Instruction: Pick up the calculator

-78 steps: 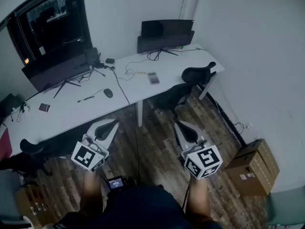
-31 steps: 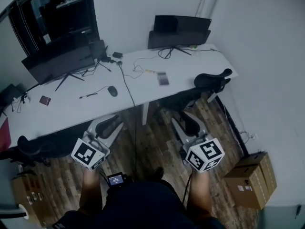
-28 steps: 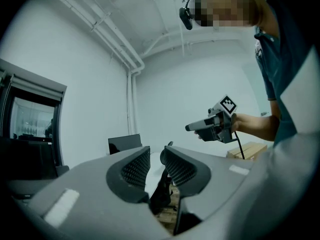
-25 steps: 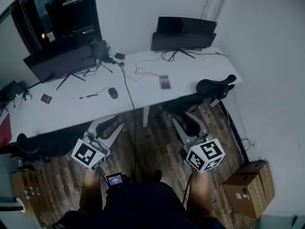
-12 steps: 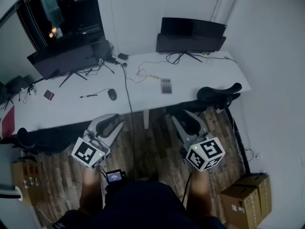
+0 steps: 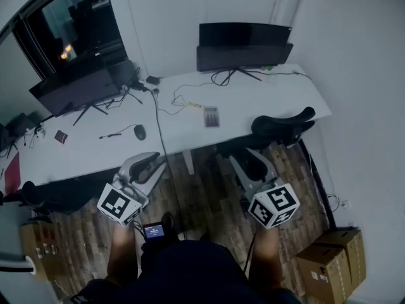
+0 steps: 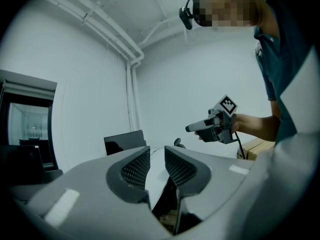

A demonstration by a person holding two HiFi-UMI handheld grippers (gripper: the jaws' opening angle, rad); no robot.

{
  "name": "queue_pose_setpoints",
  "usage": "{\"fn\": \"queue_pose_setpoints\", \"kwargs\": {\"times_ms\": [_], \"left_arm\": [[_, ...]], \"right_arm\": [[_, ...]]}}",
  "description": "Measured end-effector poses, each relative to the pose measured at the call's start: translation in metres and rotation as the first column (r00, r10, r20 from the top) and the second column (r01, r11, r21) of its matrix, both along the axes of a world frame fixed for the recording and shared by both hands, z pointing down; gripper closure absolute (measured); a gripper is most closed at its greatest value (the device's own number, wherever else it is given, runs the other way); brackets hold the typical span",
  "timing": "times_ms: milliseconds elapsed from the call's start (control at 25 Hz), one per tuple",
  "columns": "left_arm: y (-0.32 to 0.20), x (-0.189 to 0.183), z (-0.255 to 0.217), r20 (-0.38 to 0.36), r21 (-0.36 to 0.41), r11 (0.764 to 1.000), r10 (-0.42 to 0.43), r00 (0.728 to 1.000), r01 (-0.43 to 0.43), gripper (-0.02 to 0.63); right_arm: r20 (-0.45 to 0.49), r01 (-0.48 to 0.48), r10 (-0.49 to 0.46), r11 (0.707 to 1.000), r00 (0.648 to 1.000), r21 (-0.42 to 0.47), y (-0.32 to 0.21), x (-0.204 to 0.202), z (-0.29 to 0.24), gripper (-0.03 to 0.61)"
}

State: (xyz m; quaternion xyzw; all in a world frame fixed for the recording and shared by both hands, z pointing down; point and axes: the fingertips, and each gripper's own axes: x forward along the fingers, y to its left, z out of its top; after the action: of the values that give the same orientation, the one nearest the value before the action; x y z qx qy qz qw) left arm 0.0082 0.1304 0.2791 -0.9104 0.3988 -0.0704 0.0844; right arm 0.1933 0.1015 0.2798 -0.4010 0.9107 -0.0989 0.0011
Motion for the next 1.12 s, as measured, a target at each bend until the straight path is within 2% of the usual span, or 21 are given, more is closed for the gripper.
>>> {"fn": "queue_pose_setpoints", "kwargs": {"times_ms": [480,800,1120], "left_arm": [[-0.084,0.009,0.006,-0.03,0.008,0.989,0.145,0.989,-0.144,0.525],[-0.152,-0.011,0.0,-0.05,0.018,0.977,0.215,0.975,-0.214,0.525],[-0.199,-0.036,0.001,-0.055,0.013,0.966,0.257,0.965,-0.257,0.525]], "right_arm": [[-0.051,-0.146,0.146,0.989,0.988,-0.014,-0.048,0.013,0.01,0.443],[-0.073,-0.22,0.219,0.975,0.973,-0.016,-0.098,-0.008,0.008,0.443],[-0.09,-0.263,0.26,0.964,0.961,-0.029,-0.139,-0.032,0.012,0.443]]}}
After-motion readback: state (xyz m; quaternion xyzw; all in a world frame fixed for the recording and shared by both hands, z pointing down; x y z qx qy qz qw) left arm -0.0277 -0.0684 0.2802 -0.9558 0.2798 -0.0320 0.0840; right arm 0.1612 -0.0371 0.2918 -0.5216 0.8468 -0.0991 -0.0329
